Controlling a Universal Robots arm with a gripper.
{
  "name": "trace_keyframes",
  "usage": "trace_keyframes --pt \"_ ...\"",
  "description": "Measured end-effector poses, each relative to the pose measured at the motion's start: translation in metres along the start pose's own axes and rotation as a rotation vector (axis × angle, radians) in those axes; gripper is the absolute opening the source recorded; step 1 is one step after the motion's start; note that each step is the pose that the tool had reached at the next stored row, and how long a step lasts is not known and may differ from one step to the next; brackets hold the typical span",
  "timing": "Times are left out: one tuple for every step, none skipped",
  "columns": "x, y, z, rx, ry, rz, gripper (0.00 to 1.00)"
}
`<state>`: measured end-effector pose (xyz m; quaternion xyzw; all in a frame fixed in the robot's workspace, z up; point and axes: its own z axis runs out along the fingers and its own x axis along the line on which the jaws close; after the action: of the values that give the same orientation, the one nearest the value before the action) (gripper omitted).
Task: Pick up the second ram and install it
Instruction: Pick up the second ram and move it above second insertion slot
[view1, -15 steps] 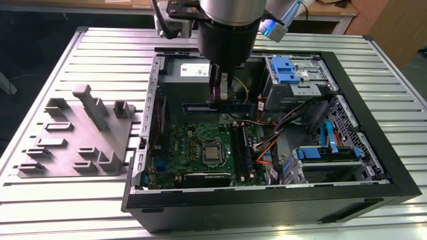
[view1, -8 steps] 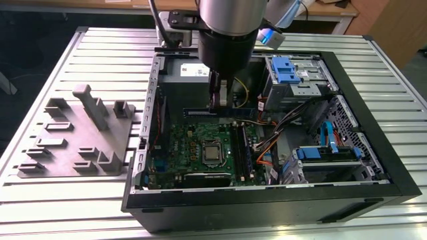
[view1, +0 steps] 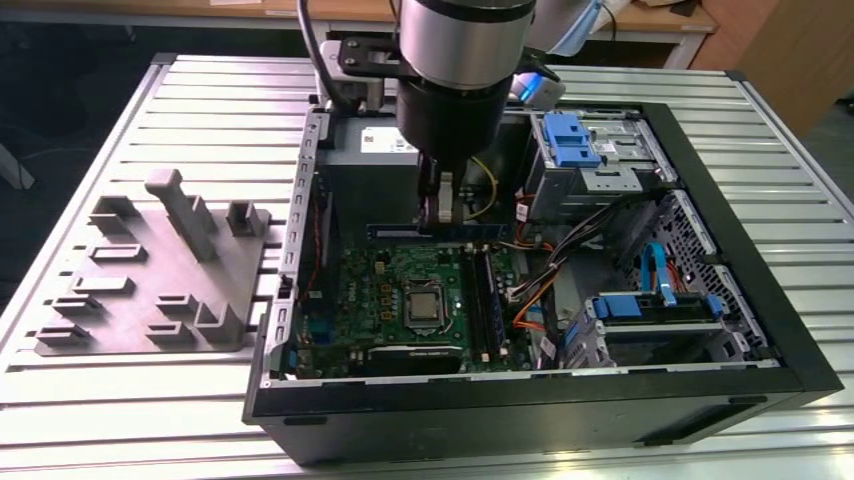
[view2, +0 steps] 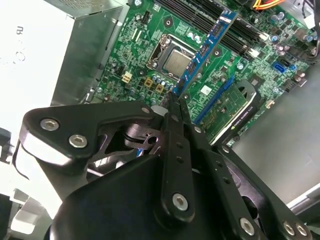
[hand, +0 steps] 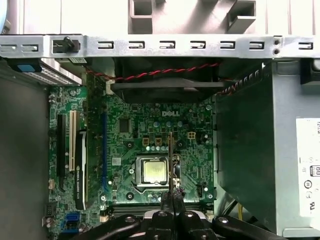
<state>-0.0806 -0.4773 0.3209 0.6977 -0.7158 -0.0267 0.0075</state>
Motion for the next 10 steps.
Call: trace_keyframes --pt "0.0000 0.0000 0.0012 0.0000 0.0000 0.000 0.11" --pt "0.0001 -0.0001 0.0024 0.0000 0.0000 0.000 0.11" --pt "0.0002 -0.0002 0.0040 0.0000 0.0000 0.000 0.11" --pt "0.0002 -0.0002 0.0057 0.0000 0.0001 0.000 0.11" --pt "0.0003 -0.0004 0.0074 0.0000 0.0001 0.000 0.11" --pt "0.0003 -0.0004 0.0091 0.0000 0.0001 0.000 0.11" --pt "0.0003 -0.0005 0.0105 0.0000 0.0001 0.000 0.11" --pt "0.0004 -0.0006 0.0116 0.0000 0.0000 0.000 0.11" --pt "0.0004 -0.0006 0.0116 -0.0001 0.0002 0.000 0.11" --pt "0.0004 -0.0006 0.0116 0.0000 0.0002 0.000 0.11"
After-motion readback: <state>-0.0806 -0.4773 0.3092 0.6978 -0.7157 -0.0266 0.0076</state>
